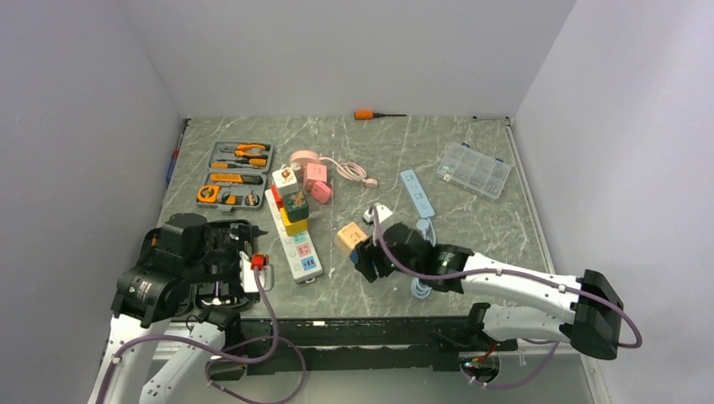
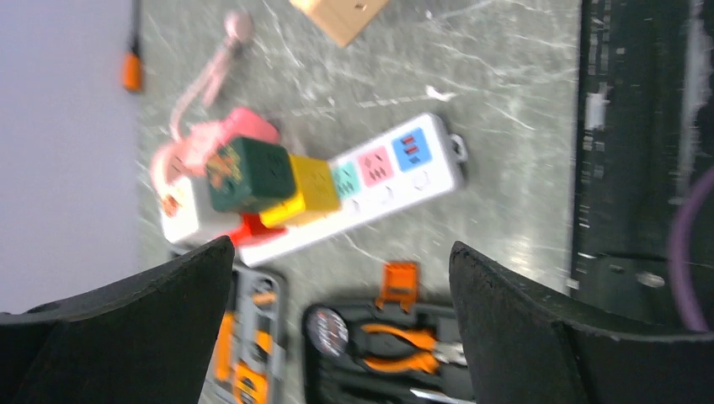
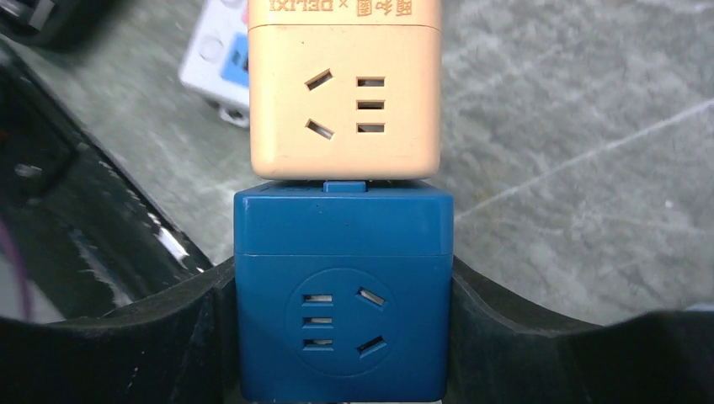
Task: Pull the plug off the socket
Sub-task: Remove the plug from the socket, then place the plug at the center of the board.
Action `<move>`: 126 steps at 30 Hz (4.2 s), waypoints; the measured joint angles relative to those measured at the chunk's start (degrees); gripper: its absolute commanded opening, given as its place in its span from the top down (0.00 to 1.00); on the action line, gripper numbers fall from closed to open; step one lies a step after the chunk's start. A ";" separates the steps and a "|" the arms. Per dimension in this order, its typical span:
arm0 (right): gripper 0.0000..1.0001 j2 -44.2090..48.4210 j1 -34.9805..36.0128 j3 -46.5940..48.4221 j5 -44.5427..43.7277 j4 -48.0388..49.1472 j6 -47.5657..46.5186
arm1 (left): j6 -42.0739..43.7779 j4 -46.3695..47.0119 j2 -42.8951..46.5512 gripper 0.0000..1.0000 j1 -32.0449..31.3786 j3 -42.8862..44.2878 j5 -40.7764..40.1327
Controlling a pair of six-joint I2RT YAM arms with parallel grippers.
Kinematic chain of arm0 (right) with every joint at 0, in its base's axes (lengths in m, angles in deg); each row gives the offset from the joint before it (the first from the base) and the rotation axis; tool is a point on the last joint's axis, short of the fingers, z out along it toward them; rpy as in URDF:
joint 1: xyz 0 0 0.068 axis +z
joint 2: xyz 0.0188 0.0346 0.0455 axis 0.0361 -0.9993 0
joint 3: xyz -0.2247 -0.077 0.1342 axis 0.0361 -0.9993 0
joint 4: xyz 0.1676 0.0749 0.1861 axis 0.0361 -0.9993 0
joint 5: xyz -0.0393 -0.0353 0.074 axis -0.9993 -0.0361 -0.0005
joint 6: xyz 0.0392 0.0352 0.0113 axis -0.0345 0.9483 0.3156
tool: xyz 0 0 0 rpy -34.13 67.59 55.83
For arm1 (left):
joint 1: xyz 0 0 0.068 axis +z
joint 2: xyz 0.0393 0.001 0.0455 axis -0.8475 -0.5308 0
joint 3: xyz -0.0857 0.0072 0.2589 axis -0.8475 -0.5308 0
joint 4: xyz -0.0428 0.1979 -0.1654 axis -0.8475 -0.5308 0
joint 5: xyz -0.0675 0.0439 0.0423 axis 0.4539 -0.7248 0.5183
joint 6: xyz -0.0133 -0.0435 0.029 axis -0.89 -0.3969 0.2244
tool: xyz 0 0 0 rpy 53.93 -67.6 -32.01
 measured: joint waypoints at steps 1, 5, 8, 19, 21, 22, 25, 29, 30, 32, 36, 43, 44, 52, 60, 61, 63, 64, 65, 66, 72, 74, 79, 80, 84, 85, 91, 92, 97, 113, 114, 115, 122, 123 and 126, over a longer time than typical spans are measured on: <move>1.00 0.46 -1.75 0.74 2.25 0.02 -0.61 | 1.31 1.16 0.61 0.01 0.00 -1.16 0.72; 1.00 1.11 -9.42 5.81 13.40 -1.46 -3.21 | 10.49 11.34 6.58 0.01 -0.15 -11.06 5.86; 1.00 1.05 -11.37 10.78 20.44 -3.76 -5.03 | 15.67 18.84 9.18 0.01 -1.40 -17.11 8.96; 1.00 -5.51 -11.98 19.76 36.81 -6.43 -7.28 | 18.80 40.11 -1.42 0.01 -22.05 -17.55 -1.40; 1.00 -6.80 -11.98 19.82 38.18 -7.04 -7.30 | 18.38 41.35 -4.02 0.01 -24.30 -16.55 -4.07; 1.00 -7.13 -11.98 19.82 38.56 -7.19 -7.30 | 18.12 41.44 -4.83 0.01 -24.94 -16.33 -4.81; 1.00 -7.37 -12.04 19.82 39.87 -7.34 -7.28 | 17.90 41.27 -6.78 0.01 -26.56 -16.22 -7.45; 1.00 -7.32 -12.00 20.13 41.81 -7.21 -7.21 | 17.68 41.27 -8.41 0.00 -27.96 -16.22 -10.36; 1.00 -7.28 -12.00 20.13 42.23 -7.19 -7.17 | 17.64 41.35 -8.72 0.01 -28.22 -16.22 -11.04; 1.00 -7.28 -12.00 20.13 42.62 -7.19 -7.06 | 17.49 41.72 -9.14 0.01 -28.55 -16.22 -12.17; 1.00 -7.30 -12.00 20.13 44.00 -6.73 -6.78 | 17.40 42.71 -9.55 0.16 -29.14 -16.22 -14.21; 1.00 -7.28 -12.00 20.09 44.98 -6.01 -6.69 | 19.65 40.76 -9.94 0.60 -32.22 -15.74 -15.17; 1.00 -7.30 -12.00 20.06 44.98 -6.10 -6.71 | 20.00 40.52 -9.97 0.66 -32.68 -15.74 -15.80; 1.00 -7.26 -11.96 19.93 44.94 -6.75 -7.34 | 20.31 40.54 -10.27 1.00 -35.12 -15.72 -19.65; 1.00 -1.86 -11.96 14.14 43.36 -3.76 -6.58 | 20.39 42.56 -12.02 1.00 -36.98 -15.89 -20.76; 1.00 -1.05 -11.96 13.46 42.97 -3.45 -6.43 | 20.46 43.04 -12.09 1.00 -37.07 -16.09 -20.55; 1.00 0.11 -11.96 12.55 42.16 -3.10 -6.34 | 20.57 44.33 -12.31 1.00 -37.07 -16.61 -20.31; 1.00 0.57 -11.93 12.15 41.77 -3.06 -6.32 | 20.72 44.72 -12.61 1.00 -36.98 -16.68 -20.02; 1.00 0.96 -11.91 11.80 41.40 -3.08 -6.21 | 20.92 45.05 -13.03 1.00 -36.81 -16.68 -19.69; 1.00 1.36 -11.91 11.47 41.00 -3.13 -6.14 | 21.07 45.38 -13.53 1.00 -36.46 -16.68 -19.10; 1.00 3.76 -11.91 10.47 38.71 -3.34 -5.81 | 23.76 47.01 -14.84 1.00 -34.14 -16.68 -15.23; 1.00 4.20 -11.91 10.47 38.05 -3.67 -5.84 | 24.85 47.32 -14.86 1.00 -33.62 -16.68 -14.73; 1.00 6.40 -12.15 9.60 38.14 -12.22 -5.68 | 27.54 41.31 -14.86 1.00 -29.59 -16.83 -22.49; 1.00 7.28 -12.09 9.35 38.42 -14.27 -5.66 | 27.98 40.00 -15.32 1.00 -28.41 -17.00 -24.61; 1.00 9.79 -11.91 9.14 38.97 -19.45 -5.29 | 29.94 34.01 -17.46 1.00 -26.71 -18.21 -31.21; 1.00 9.97 -11.91 9.14 38.86 -20.13 -5.18 | 30.16 32.92 -17.68 1.00 -26.71 -18.45 -32.06; 1.00 8.96 -11.85 9.05 27.91 -21.92 -1.81 | 29.51 30.84 -19.04 1.00 -26.75 -17.00 -33.24; 1.00 7.78 -11.96 9.03 24.46 -21.81 -0.70 | 29.27 30.84 -19.37 1.00 -26.77 -16.26 -33.20; 1.00 -2.78 -13.38 7.63 10.10 -19.45 5.66 | 27.74 32.44 -19.39 1.00 -27.71 -12.11 -31.52; 0.80 -23.61 -24.35 5.88 -8.81 -9.75 20.11 | 31.36 35.87 -19.69 1.00 -32.79 -13.33 -26.38; 0.80 -23.61 -25.00 5.64 -9.27 -9.16 21.18 | 31.34 35.89 -20.26 1.00 -32.98 -13.33 -26.36; 0.80 -23.50 -25.77 5.29 -9.68 -8.63 22.08 | 31.30 36.00 -20.81 1.00 -33.16 -13.33 -26.34; 0.67 -16.24 -36.92 -1.18 -9.68 -6.75 28.65 | 31.12 37.51 -26.36 1.00 -35.76 -13.33 -25.94; 0.64 -14.45 -39.19 -2.51 -9.33 -7.04 28.98 | 31.15 37.70 -27.10 1.00 -36.09 -13.33 -25.86; 0.49 -11.26 -44.48 -4.42 -8.02 -8.31 29.07 | 31.19 38.51 -30.42 1.00 -37.29 -13.07 -25.68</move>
